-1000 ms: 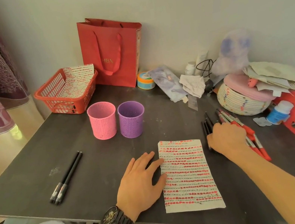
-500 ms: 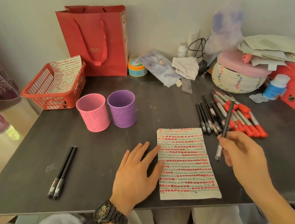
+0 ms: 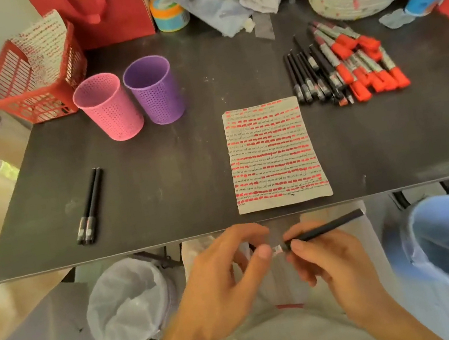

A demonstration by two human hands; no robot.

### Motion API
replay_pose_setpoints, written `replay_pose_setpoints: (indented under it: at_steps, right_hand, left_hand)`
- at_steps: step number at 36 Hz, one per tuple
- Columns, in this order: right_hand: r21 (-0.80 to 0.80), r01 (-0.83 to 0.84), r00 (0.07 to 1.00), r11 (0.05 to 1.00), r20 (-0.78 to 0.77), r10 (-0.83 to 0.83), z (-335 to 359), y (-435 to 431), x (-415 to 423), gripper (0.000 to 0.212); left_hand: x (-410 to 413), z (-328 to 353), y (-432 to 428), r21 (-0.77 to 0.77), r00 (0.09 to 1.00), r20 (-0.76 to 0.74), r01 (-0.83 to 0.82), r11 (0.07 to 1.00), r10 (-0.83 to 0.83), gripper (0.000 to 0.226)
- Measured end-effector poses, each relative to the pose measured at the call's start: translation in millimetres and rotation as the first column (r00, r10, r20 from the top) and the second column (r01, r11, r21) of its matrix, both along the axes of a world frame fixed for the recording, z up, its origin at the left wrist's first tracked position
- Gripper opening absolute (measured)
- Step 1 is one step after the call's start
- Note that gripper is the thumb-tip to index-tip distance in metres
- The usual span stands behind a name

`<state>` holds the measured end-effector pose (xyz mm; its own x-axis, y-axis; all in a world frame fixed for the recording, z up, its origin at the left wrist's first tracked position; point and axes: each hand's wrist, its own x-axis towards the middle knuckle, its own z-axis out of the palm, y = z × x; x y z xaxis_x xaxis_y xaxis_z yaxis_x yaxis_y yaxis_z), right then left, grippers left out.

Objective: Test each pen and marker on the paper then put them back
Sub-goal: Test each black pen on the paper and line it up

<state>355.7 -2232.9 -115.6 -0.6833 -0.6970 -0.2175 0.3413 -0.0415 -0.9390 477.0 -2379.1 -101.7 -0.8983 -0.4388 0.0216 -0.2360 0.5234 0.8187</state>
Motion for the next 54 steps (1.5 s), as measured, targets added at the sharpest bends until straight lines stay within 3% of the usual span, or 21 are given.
replay_pose_setpoints:
  at_steps: [4, 8, 14, 24, 26, 29, 32, 35, 41, 43, 47, 54]
  right_hand:
    - [0.025, -0.062, 0.994, 0.998, -0.088, 0.064, 0, 3, 6, 0.023]
    - [0.116, -0.05, 0.974, 0.992, -0.215, 0.074, -1, 6, 8, 0.025]
    - [0.219, -0.057, 0.969, 0.974, -0.224, 0.107, -6, 11, 9, 0.015]
    - [0.133, -0.133, 0.971, 0.982, -0.184, 0.156, -3, 11, 6, 0.019]
    - [0.117, -0.123, 0.969, 0.985, -0.202, 0.145, -1, 9, 4, 0.017]
    - [0.052, 0.0, 0.985, 0.999, -0.173, 0.009, 4, 2, -7, 0.02]
    - [0.002, 0.134, 0.983, 0.991, -0.127, -0.132, 10, -2, -27, 0.022]
    - [-0.05, 0.168, 0.979, 0.984, -0.108, -0.173, 18, -5, -43, 0.021]
    - [-0.025, 0.195, 0.963, 0.98, -0.183, -0.197, 28, -23, -57, 0.022]
    - [-0.026, 0.181, 0.967, 0.983, -0.176, -0.183, 31, -30, -59, 0.019]
    - [0.029, 0.083, 0.983, 0.996, -0.167, -0.077, 33, -48, -62, 0.023]
    - [0.1, 0.064, 0.922, 0.993, -0.387, -0.02, 23, -80, -62, 0.03]
  left_hand:
    - [2, -6, 11, 0.058, 0.976, 0.157, 0.142, 0.988, -0.15, 0.043]
    - [2, -12, 18, 0.143, 0.952, 0.215, 0.189, 0.972, -0.216, 0.03]
    - [0, -18, 24, 0.112, 0.958, 0.241, 0.132, 0.985, -0.156, 0.052]
    - [4, -27, 28, 0.193, 0.982, 0.184, 0.001, 0.981, -0.037, 0.076]
    - [6, -28, 24, 0.174, 0.984, 0.175, 0.011, 0.985, -0.042, 0.075]
    - [6, -23, 12, 0.063, 0.991, 0.13, 0.016, 0.998, -0.024, 0.057]
    - [3, -13, -10, -0.091, 0.995, 0.009, -0.096, 0.991, 0.098, 0.042]
    - [-10, -2, -32, -0.193, 0.984, -0.082, -0.172, 0.966, 0.159, 0.03]
    - [-49, -5, -51, -0.374, 1.0, 0.01, -0.02, 0.927, 0.025, 0.025]
    - [-53, -12, -49, -0.378, 0.999, 0.034, 0.004, 0.926, 0.01, 0.029]
    - [-48, -25, -38, -0.363, 0.99, -0.009, -0.135, 0.922, 0.141, 0.043]
    - [-47, -30, -33, -0.302, 0.972, -0.041, -0.231, 0.925, 0.23, 0.039]
